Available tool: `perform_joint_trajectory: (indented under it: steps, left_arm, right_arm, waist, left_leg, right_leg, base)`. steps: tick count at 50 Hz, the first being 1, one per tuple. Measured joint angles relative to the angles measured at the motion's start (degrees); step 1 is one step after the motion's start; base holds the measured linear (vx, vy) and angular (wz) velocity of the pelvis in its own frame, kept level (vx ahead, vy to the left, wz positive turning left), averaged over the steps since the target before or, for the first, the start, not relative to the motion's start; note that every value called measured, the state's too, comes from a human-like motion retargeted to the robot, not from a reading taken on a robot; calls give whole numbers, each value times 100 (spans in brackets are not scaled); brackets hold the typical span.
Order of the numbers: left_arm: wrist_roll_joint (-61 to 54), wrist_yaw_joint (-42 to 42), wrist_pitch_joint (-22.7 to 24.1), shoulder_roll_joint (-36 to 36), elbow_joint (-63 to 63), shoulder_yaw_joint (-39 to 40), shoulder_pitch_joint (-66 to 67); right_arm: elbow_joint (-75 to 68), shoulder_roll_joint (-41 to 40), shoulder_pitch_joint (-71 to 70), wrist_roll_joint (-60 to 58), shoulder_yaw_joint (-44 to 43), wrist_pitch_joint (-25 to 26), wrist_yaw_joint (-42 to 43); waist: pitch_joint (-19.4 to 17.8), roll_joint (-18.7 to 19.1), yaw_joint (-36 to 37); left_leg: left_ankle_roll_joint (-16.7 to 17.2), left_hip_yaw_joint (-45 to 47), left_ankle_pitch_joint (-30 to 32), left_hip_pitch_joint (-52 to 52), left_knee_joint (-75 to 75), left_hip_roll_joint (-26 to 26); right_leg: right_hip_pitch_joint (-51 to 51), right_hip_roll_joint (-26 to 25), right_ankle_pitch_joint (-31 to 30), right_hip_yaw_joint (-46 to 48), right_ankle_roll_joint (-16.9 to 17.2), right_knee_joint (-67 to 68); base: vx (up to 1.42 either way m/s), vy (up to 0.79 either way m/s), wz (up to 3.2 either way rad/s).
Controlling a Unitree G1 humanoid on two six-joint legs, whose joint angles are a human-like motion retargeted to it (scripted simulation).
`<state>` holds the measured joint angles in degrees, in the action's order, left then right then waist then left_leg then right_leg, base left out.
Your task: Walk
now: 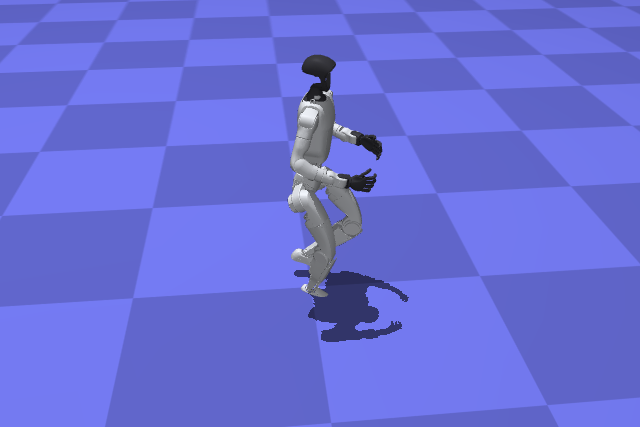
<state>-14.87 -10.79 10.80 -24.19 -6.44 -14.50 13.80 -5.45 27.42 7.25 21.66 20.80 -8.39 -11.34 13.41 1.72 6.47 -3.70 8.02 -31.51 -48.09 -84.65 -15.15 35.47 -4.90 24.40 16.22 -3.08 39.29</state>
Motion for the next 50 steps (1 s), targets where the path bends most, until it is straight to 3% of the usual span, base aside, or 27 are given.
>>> perform_joint_trajectory:
  steps: [5, 10, 15, 20, 25, 27, 32, 35, 39, 46, 50]
  left_arm:
    - [-76, 26, 13, 31, 44, -53, 128]
    - [-82, 27, 8, -82, 43, -154, 11]
    - [-129, 202, 53, -142, 2, -215, -119]
    - [-305, 506, 92, -122, -10, -242, -237]
    - [-440, 693, 55, -29, -33, -215, -297]
    - [-519, 777, 20, 21, -16, -206, -349]
    - [-771, 1048, -83, 206, 114, -208, -528]
    - [-896, 1180, -102, 347, 185, -240, -622]
    - [-1090, 1242, -50, 467, 178, -324, -697]
    - [-1383, 1046, 149, 525, 148, -604, -627]
    - [-1621, 917, 163, 580, 225, -737, -469]
  right_arm:
    - [-267, -24, 40, 7, 62, -21, -123]
    - [-525, 37, 80, -214, 131, 20, -353]
    - [-716, 54, 115, -422, 216, 30, -294]
    - [-812, -79, 167, -553, 208, 15, -203]
    - [-698, -302, 247, -334, 90, 66, -289]
    - [-590, -395, 259, -167, 44, 78, -290]
    - [-235, -537, 290, 291, -22, 57, -135]
    - [10, -539, 330, 511, -56, 21, -15]
    - [339, -441, 381, 713, -77, -1, 115]
    - [470, -312, 451, 984, 2, 44, 129]
    - [363, -232, 485, 1098, 81, 81, 93]
  waist:
    - [-33, -108, 71]
    - [132, -199, -72]
    - [355, -277, -153]
    - [330, -604, -377]
    - [212, -905, -799]
    - [165, -926, -944]
    - [39, -768, -1180]
    - [-47, -603, -1270]
    - [-163, -268, -1313]
    - [-99, 58, -1233]
    - [64, 36, -1178]
  left_leg:
    - [179, 45, 111, -211, 2503, 463]
    - [525, 29, 1130, 318, 6202, 1248]
    - [504, 107, 1549, 457, 6743, 1536]
    - [166, 175, 1612, 870, 6547, 2072]
    - [-325, 319, 1142, 1242, 6274, 2687]
    - [-456, 367, 922, 1378, 6181, 2806]
    - [-573, 472, 436, 1846, 6167, 2814]
    - [-515, 507, 271, 2233, 6371, 2754]
    - [-387, 449, 207, 2902, 6944, 2569]
    - [-167, 458, 121, 3617, 7340, 2207]
    - [-84, 601, -57, 3664, 6772, 2066]
  right_leg:
    - [-632, -10, 80, -354, 207, -453]
    - [-1125, 128, 49, -613, 391, -1063]
    - [-1180, 283, 396, -884, 457, -490]
    - [-1070, 960, 137, -1028, 781, 844]
    - [-361, 1798, -2067, -1221, 1321, 3195]
    - [45, 2010, -2334, -1296, 1294, 3946]
    - [1034, 2344, -1542, -1256, 919, 4840]
    - [1529, 2449, -977, -1111, 755, 4606]
    - [1879, 2376, -823, -800, 775, 3371]
    - [1949, 1845, -1748, -642, 1332, 324]
    - [1882, 1775, -1901, -699, 1311, 89]
  base:
    - [52, 8, -30]
    - [58, 13, -22]
    - [57, 14, -41]
    - [56, 13, -29]
    - [50, 12, -8]
    - [47, 11, -27]
    - [45, 8, -48]
    - [44, 1, -47]
    - [46, -4, -36]
    - [45, -12, -20]
    - [44, -17, 4]
